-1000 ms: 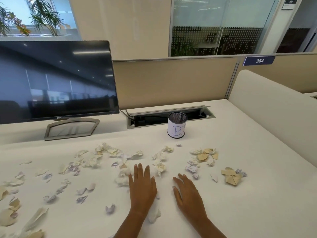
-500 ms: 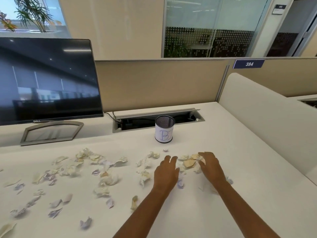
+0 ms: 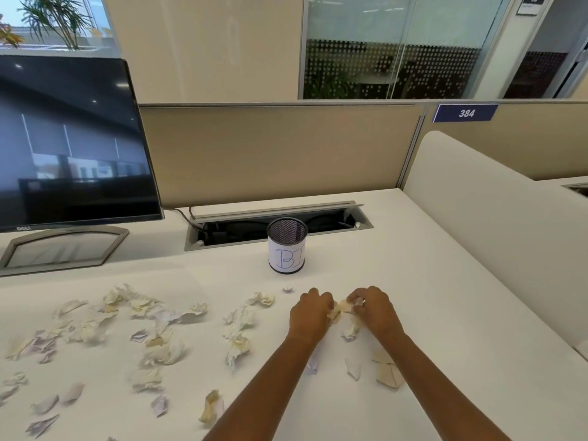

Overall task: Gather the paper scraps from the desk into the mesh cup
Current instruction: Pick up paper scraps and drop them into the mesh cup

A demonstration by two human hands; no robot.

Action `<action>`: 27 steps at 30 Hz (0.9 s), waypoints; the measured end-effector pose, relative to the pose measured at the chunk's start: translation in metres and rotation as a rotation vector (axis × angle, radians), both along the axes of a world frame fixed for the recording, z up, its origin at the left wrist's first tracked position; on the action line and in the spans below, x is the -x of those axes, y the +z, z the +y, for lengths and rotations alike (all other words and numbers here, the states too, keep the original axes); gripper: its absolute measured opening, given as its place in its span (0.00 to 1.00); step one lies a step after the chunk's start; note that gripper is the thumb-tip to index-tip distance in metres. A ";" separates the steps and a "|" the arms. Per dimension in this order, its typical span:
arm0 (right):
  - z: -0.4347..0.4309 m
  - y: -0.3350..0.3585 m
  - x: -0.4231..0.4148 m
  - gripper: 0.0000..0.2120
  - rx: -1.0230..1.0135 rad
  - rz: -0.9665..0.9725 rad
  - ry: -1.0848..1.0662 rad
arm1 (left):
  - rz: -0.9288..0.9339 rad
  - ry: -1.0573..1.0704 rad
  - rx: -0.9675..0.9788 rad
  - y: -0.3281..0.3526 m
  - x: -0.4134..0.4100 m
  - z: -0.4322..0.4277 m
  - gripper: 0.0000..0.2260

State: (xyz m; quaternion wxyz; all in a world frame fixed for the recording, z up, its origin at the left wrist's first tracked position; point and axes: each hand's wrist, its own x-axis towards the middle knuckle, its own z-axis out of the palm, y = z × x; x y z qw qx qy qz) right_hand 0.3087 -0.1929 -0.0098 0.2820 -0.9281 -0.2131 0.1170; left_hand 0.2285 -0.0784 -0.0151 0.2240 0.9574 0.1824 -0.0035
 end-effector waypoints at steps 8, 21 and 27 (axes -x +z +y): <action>0.003 0.008 -0.002 0.09 -0.292 -0.016 -0.126 | -0.398 0.202 0.152 0.040 0.000 0.034 0.11; 0.054 0.039 -0.007 0.08 -0.490 -0.129 -0.103 | -0.294 0.208 0.150 0.068 -0.041 0.104 0.17; 0.110 0.074 -0.021 0.09 -0.521 -0.270 0.004 | -0.408 0.190 0.237 0.059 -0.033 0.106 0.19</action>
